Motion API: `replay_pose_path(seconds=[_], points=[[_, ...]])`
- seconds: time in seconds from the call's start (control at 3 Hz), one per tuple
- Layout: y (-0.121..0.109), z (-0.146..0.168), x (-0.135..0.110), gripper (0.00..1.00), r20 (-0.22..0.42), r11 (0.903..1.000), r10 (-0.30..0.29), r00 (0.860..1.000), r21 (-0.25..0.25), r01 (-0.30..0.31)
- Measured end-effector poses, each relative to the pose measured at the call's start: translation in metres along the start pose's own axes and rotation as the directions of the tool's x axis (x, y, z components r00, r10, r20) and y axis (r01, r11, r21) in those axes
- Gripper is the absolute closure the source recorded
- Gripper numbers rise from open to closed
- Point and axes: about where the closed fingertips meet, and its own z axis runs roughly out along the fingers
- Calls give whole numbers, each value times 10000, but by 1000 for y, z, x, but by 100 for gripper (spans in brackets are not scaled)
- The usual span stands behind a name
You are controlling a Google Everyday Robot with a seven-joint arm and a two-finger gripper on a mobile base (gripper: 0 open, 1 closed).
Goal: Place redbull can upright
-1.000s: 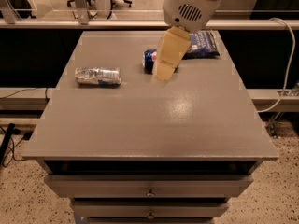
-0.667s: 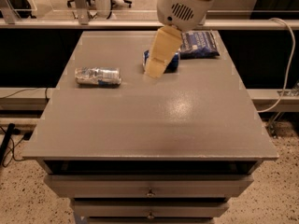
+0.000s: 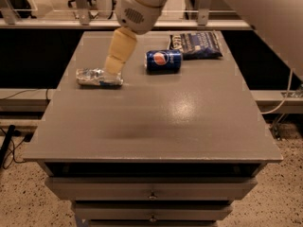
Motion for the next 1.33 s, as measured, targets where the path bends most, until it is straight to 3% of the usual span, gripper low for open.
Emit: replay_pose_path(seconds=[0.33,1.0,1.33], points=[[2,38,-37,0,-180,9995,210,9996,-234,-214],[-13,93,-66,0,-577,9907,1355,9891,-44,-1360],[-23,114,-77,0,-526,9880,1541,9867,1,-1543]])
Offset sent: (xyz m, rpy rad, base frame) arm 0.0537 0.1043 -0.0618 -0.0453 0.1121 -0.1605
